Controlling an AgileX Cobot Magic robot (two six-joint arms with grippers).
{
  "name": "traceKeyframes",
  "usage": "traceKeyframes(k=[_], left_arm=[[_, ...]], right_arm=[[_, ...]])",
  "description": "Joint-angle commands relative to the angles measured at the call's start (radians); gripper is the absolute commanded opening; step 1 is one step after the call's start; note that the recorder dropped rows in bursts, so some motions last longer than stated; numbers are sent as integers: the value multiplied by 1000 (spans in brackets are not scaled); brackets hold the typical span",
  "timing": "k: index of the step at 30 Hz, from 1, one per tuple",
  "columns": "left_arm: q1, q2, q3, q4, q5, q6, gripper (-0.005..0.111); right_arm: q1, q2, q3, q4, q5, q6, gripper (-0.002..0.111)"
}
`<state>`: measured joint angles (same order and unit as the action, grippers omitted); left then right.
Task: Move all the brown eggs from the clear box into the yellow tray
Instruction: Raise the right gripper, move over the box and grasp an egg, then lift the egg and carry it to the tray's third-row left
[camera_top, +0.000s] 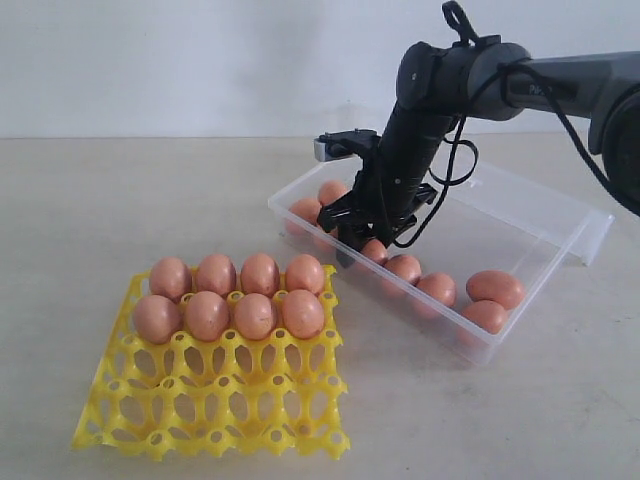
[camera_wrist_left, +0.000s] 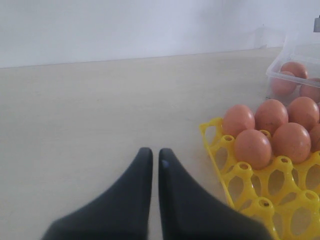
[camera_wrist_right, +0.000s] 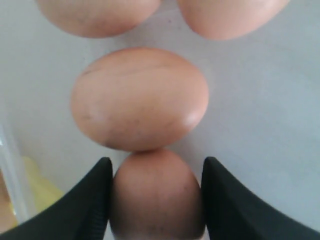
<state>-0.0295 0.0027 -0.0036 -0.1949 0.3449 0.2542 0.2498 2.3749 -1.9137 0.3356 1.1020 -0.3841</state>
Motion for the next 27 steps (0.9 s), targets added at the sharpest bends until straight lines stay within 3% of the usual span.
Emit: traceKeyframes(k=[1,7,12,16,22,27], left_arm=[[-4,-3,4,1,-4,1,4],[-4,-3,4,1,-4,1,4],[-4,-3,4,1,-4,1,4],[-4,-3,4,1,-4,1,4],[-4,-3,4,1,-4,1,4],[-4,-3,4,1,-4,1,4]], right_arm=[[-8,6,-3,-3,-5,-11,0],[-8,-29,21,0,-20,163,0],[-8,-229,243,-16,-223,329,0],[-1,-483,530,-22,-453,459,0],[98,-832,909,-55,-883,418,0],[200,-958,1033,-72,-1343,300,0]])
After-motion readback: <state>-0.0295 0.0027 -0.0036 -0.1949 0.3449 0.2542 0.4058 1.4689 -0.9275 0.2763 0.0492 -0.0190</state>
